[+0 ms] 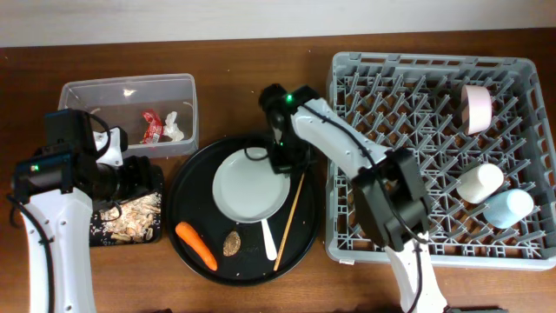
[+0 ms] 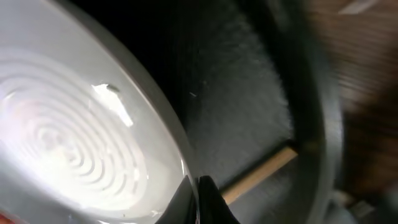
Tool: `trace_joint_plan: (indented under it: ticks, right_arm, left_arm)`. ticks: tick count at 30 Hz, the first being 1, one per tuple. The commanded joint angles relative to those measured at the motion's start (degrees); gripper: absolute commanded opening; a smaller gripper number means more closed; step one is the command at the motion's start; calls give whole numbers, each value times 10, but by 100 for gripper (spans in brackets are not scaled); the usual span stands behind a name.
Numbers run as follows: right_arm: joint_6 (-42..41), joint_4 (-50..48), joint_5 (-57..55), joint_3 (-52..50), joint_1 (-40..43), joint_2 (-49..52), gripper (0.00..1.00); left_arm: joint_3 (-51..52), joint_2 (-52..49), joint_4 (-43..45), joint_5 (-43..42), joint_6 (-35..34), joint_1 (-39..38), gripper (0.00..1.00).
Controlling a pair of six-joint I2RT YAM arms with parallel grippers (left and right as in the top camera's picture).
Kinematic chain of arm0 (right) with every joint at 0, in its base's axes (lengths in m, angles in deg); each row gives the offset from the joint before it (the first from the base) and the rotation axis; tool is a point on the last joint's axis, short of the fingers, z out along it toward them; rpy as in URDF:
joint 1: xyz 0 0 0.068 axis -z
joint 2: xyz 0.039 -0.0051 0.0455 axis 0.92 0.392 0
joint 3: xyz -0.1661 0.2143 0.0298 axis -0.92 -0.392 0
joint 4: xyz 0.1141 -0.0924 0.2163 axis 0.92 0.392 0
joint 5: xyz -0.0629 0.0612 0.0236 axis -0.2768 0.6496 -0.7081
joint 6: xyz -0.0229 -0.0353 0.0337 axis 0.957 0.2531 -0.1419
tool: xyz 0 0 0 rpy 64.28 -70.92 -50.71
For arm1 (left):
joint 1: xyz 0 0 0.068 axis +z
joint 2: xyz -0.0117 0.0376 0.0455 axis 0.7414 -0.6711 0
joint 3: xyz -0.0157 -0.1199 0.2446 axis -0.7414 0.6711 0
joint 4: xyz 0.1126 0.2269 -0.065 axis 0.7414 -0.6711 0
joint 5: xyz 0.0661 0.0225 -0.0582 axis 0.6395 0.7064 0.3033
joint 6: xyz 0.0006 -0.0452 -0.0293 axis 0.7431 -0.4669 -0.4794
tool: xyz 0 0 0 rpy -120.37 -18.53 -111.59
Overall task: Sort waste into correct bins and load items into the dishwasher rack
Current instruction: 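Grasp the white plate's rim with the right gripper and lift, then stand the plate upright in the rack's back row and release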
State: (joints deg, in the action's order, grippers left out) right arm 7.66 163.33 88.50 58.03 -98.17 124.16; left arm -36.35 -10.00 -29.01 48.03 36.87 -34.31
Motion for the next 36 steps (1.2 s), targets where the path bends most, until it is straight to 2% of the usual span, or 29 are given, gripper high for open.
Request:
trace_joint_plan:
  ticks: [1, 4, 6, 8, 11, 13, 26, 36]
  right_arm:
    - [-6, 47, -108, 79, 29, -99, 4]
    - [-6, 89, -238, 128, 50, -168, 4]
    - [-7, 101, -389, 135, 67, -223, 4]
    - [-23, 109, -493, 135, 79, -248, 4]
    - [-96, 151, -669, 135, 105, -265, 4]
    - [-150, 181, -743, 132, 120, -261, 4]
    - [-178, 131, -741, 24, 231, -205, 4]
    - [-178, 58, -688, -59, 230, -196, 4]
  left_arm:
    - [5, 3, 2, -6, -2, 2, 68]
    - [5, 3, 2, -7, -2, 2, 68]
    - [5, 3, 1, -7, -2, 2, 68]
    - [5, 3, 1, -7, -2, 2, 68]
    - [5, 3, 1, -7, -2, 2, 68]
    - [5, 3, 1, -7, -2, 2, 68]
    - [5, 3, 2, -9, -2, 2, 68]
    - [5, 3, 1, -9, -2, 2, 68]
